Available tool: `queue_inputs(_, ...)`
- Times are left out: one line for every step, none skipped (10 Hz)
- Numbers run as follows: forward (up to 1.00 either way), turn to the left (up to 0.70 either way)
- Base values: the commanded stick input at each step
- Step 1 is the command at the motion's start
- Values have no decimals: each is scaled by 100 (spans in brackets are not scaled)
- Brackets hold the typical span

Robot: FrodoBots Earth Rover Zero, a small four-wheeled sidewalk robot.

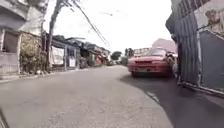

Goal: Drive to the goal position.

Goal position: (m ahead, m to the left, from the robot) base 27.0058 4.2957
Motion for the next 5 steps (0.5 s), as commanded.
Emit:
queue_inputs(70, 2)
queue_inputs(70, 2)
queue_inputs(70, 2)
queue_inputs(70, 2)
queue_inputs(70, 2)
